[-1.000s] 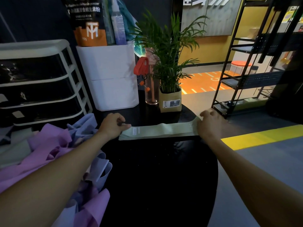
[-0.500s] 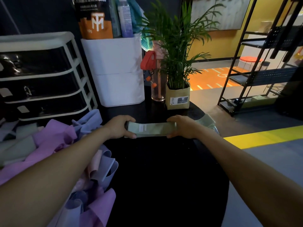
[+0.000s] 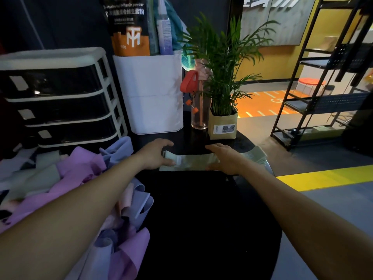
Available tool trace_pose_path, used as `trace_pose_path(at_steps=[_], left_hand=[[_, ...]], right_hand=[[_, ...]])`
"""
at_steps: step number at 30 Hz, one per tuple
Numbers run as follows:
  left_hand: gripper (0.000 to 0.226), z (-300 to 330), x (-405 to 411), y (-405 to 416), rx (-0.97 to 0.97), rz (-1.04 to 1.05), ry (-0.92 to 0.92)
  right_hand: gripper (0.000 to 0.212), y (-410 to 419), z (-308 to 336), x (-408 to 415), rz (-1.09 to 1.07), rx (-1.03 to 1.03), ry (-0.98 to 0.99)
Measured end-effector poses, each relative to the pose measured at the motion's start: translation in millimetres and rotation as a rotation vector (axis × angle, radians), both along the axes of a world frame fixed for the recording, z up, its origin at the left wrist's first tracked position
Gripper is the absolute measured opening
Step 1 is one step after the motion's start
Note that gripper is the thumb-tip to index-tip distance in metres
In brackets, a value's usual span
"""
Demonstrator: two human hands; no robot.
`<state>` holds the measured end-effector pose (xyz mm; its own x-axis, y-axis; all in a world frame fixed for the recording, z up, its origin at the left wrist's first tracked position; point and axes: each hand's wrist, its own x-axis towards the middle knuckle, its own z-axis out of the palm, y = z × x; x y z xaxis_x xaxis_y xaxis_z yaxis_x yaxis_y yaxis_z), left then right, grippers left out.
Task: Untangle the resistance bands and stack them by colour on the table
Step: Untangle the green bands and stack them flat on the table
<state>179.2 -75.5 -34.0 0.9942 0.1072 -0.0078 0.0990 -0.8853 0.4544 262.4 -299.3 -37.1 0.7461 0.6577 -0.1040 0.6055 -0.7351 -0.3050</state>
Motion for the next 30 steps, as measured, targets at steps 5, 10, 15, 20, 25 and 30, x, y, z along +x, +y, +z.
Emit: trace_pose_path(at_steps=[5,10,15,20,25,30], left_hand=[[0.039,24.7,-27.5,1.5,0.003,0.073,-0.156],[0.016,38.4,-80.2,16.1,0.037,0.144,-0.304],[0.019,48.0,-135.8,46.7,0.067,0.278,-0.427],[0.022,48.9,-179.7,86.6,0.091,0.412,-0.466],[0.007,36.5,-213.4,108.8,0.031,0.435,-0.341],[0.014,15.0,-232.3,116.5,-0.010,0.326,-0.295]], right_hand=[[0.058,25.7,23.3,-29.7,0.043,0.140,-0.097],[0.042,68.4,43.0,-72.2,0.153,0.327,-0.106],[0.029,117.4,50.3,-114.4,0.258,0.399,-0.094],[0.026,156.3,56.5,-151.6,0.330,0.479,-0.070],[0.030,189.2,55.6,-176.0,0.357,0.414,-0.068],[0.030,204.8,48.0,-184.7,0.381,0.417,-0.005]])
